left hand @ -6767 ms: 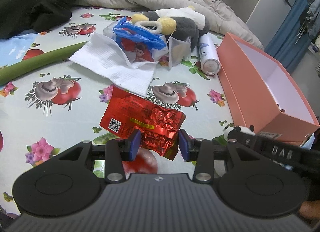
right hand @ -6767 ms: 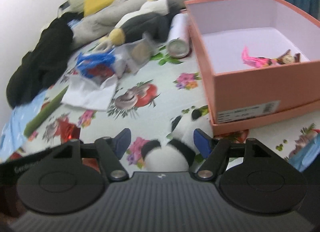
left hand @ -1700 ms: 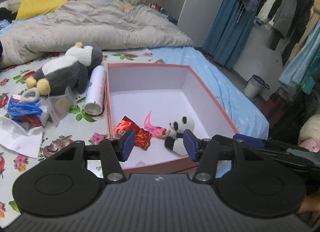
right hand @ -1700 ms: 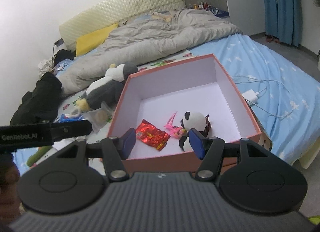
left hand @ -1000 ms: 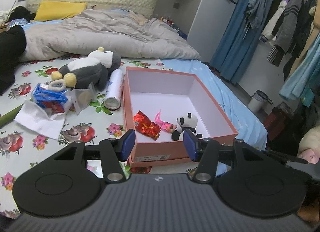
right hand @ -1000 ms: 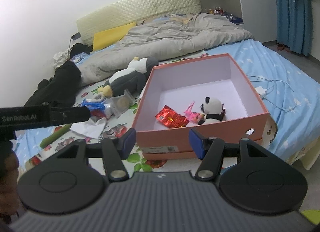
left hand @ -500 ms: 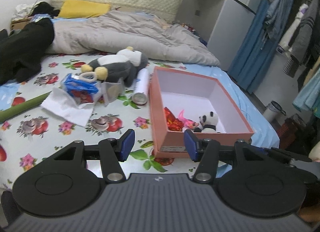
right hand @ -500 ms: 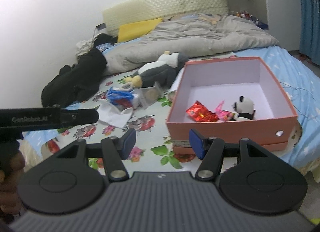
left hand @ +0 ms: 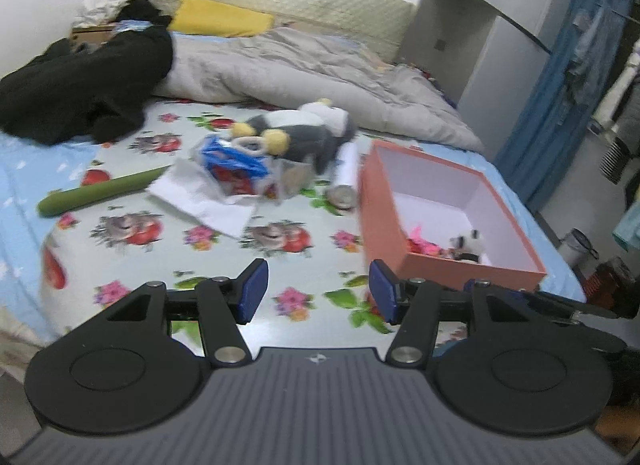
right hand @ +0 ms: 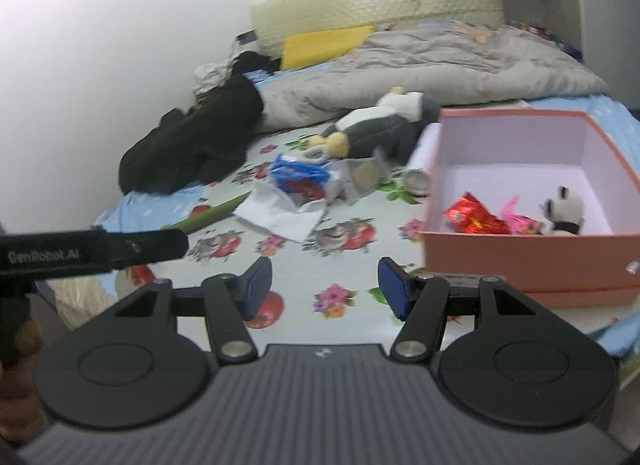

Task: Organize soft objects
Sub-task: 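Withdraw both open grippers from the box toward the pile of items, then grasp the white cloth with the left gripper while the right grasps the clear pouch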

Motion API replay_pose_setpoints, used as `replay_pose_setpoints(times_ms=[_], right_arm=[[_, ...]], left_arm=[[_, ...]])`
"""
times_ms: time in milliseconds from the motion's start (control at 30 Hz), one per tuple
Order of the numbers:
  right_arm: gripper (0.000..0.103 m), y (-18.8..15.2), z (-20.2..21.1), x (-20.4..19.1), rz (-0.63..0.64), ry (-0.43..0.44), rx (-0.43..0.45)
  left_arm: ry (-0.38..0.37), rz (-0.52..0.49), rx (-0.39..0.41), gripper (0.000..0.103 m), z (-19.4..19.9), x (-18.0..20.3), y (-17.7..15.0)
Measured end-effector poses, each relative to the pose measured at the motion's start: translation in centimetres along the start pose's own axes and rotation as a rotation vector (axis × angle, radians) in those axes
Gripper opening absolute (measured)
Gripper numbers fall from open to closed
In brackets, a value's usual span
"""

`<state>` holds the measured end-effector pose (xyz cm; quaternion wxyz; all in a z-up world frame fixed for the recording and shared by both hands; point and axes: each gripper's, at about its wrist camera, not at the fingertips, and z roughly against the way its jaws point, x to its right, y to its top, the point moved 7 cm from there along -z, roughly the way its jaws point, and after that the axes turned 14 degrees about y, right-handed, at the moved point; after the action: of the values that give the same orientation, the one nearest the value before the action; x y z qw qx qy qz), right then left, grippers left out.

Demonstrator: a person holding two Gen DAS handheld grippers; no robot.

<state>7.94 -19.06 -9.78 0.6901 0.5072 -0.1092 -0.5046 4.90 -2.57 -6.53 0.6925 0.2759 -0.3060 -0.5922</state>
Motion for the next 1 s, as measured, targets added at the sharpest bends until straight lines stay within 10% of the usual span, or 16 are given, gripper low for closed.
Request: replay_pose_setpoints(times_ms=[433,1000], right_arm=[[0.061,0.1,-6.5,0.5,0.003,-0.037,-0.049],[0.052,3.3,-20.3,5.8,0.046,-0.095,-0.053]], left_arm=[[0.054,0.108,-0.043,0.062,-4.2,-6.9,-0.9],[0.051,0.218,-0.164,0.062,-22.1,-9.4,1.1]])
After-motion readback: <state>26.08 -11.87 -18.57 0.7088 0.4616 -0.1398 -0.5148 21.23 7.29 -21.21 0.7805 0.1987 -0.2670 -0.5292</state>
